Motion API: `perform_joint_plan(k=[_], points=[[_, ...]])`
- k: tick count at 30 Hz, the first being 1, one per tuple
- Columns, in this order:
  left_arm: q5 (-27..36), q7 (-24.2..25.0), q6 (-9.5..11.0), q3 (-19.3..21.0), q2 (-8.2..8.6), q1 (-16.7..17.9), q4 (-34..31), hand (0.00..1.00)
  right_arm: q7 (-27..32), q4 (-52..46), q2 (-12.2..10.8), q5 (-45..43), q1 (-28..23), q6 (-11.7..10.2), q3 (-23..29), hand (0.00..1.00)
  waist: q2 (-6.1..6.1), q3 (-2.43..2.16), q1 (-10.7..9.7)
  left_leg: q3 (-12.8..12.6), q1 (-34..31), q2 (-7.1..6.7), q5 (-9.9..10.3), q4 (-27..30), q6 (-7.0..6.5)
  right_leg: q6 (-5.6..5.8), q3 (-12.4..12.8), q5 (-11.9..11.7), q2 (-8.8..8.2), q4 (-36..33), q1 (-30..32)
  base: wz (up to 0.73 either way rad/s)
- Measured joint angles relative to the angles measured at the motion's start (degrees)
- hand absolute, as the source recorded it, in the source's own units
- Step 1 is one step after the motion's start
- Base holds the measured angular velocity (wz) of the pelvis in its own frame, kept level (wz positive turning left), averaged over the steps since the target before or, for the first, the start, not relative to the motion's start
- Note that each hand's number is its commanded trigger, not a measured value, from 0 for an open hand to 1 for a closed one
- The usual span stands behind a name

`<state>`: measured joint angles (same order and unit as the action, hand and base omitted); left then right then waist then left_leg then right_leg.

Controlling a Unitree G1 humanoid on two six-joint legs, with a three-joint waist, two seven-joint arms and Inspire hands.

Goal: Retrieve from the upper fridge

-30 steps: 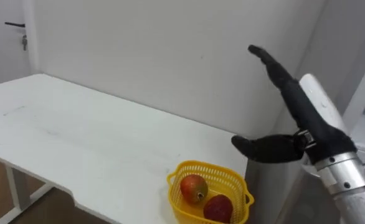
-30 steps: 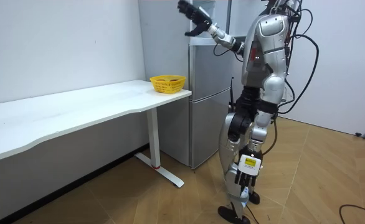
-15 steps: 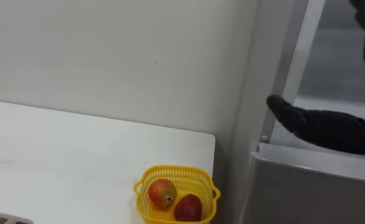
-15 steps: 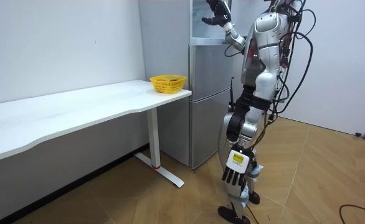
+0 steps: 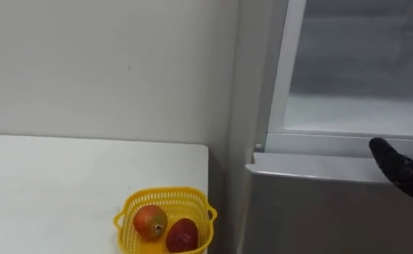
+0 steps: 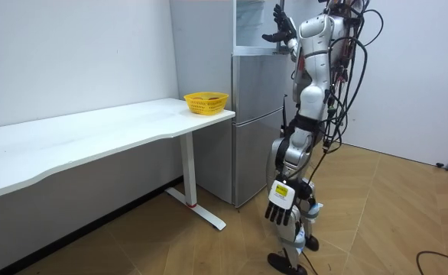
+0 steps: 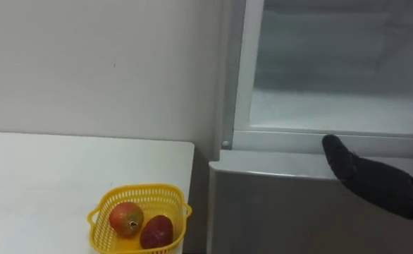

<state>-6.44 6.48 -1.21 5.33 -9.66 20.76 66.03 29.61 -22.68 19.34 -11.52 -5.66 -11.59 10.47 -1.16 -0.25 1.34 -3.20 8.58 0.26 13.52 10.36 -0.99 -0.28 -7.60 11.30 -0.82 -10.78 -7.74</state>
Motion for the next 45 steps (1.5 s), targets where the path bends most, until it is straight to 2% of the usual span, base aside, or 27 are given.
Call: perform_joint_plan(k=[7, 10, 16, 20, 23, 25, 28, 31, 33, 39, 43, 45], points=[[0.0, 0.0, -0.2, 0.0, 0.04, 0.1, 0.2, 0.0, 1.5, 1.7, 0.0, 0.2, -0.3, 0.3, 0.0, 0.0, 1.3, 0.07, -0.9, -0.7, -0.2, 0.04, 0.0, -0.1, 0.01, 0.0, 0.4, 0.0, 0.02, -0.1, 0.9, -0.03], [0.0, -0.5, -0.1, 0.0, 0.04, 0.0, -0.2, 0.0, 2.3, 1.9, -0.1, 0.2, -3.1, 0.6, 0.1, 0.0, 1.42, -0.04, -1.1, -1.1, -0.2, 0.04, 0.0, -0.1, 0.01, 0.0, 1.0, 0.0, 0.11, 0.0, 1.0, -0.08], [1.3, -1.3, 0.0, 0.0, -0.02, -0.1, 0.3, 0.0, 3.0, 2.5, -2.5, 0.8, -11.3, 0.6, -0.1, 0.0, 1.3, -0.12, -1.3, -1.9, 0.0, 0.04, 0.0, -0.5, 0.0, 0.02, 1.7, 0.0, 0.15, 0.2, 1.0, -0.06], [1.3, -1.3, 0.1, 0.0, -0.02, -0.2, 0.5, 0.0, 3.2, 4.0, -2.8, 1.0, -13.0, 0.2, -0.3, 0.0, 1.38, -0.14, -1.2, -2.9, 0.0, 0.12, 0.0, -0.6, 0.0, 0.04, 2.5, 0.0, 0.22, 0.0, 1.5, -0.11], [1.3, -1.0, 0.1, 0.0, -0.01, -0.4, 0.2, 0.0, 3.4, 6.7, -4.1, 1.5, -14.7, -0.1, -0.3, 0.0, 1.67, -0.25, -1.4, -3.3, 0.0, 0.15, 0.0, -0.6, 0.0, 0.05, 2.9, 0.0, 0.25, 0.0, 2.0, -0.07], [1.4, -0.8, 0.1, -0.2, -0.01, -0.3, -0.7, 0.0, 3.2, 8.8, -5.0, 2.6, -15.5, -0.3, -0.3, 0.0, 1.75, -0.26, -2.2, -3.3, -0.1, 0.14, 0.0, -0.6, -0.01, 0.05, 2.9, 0.0, 0.24, -0.1, 2.2, 0.0], [1.4, -0.8, 0.3, -1.2, 0.0, -0.3, -1.6, 0.0, 2.6, 12.1, -5.3, 5.1, -15.9, -0.2, -0.3, 0.0, 2.28, -0.36, -3.2, -3.7, -0.4, 0.19, 0.0, -0.7, -0.02, 0.06, 3.4, 0.0, 0.28, -1.1, 3.0, -0.12], [1.3, -0.8, 0.3, -1.1, -0.01, -0.4, -2.1, 0.0, 2.3, 14.7, -6.1, 7.1, -16.4, -0.1, -0.3, 0.0, 2.81, -0.35, -3.8, -4.7, -0.2, 0.29, 0.0, -1.0, -0.02, 0.11, 5.0, 0.1, 0.59, -1.5, 3.3, -0.19], [1.3, -0.9, 0.3, -1.4, 0.0, -0.3, -2.1, 0.0, 2.0, 15.5, -6.7, 11.8, -16.4, 0.5, -0.3, 0.0, 2.92, -0.28, -4.0, -5.5, -0.2, 0.4, 0.0, -1.3, -0.02, 0.13, 6.0, 0.3, 0.82, -1.9, 4.0, -0.18], [2.3, -1.8, 0.3, -2.3, -0.02, 0.3, -2.5, 0.0, 3.0, 24.0, -8.4, 20.4, -17.4, 0.4, -0.3, 0.0, 2.51, -0.22, -5.8, -5.9, 0.1, 0.44, 0.1, -1.2, 0.02, 0.12, 6.1, 0.2, 0.84, -1.8, 3.8, -0.03], [2.4, -3.3, 0.4, -2.2, -0.21, -0.4, -2.5, 0.0, 5.2, 32.3, -8.4, 28.0, -17.5, 0.7, -0.2, 0.0, 2.57, -0.24, -5.8, -6.1, 0.1, 0.44, 0.1, -1.4, 0.01, 0.13, 6.4, 0.3, 0.9, -1.8, 3.9, -0.04], [2.4, -3.5, 0.4, -2.2, -0.21, -0.3, -2.5, 0.0, 6.3, 32.8, -8.5, 32.3, -17.9, 0.8, 0.1, 0.0, 2.69, -0.16, -6.1, -6.2, 0.1, 0.45, 0.1, -1.5, 0.01, 0.13, 6.3, 0.3, 0.89, -1.7, 4.1, 0.0]])
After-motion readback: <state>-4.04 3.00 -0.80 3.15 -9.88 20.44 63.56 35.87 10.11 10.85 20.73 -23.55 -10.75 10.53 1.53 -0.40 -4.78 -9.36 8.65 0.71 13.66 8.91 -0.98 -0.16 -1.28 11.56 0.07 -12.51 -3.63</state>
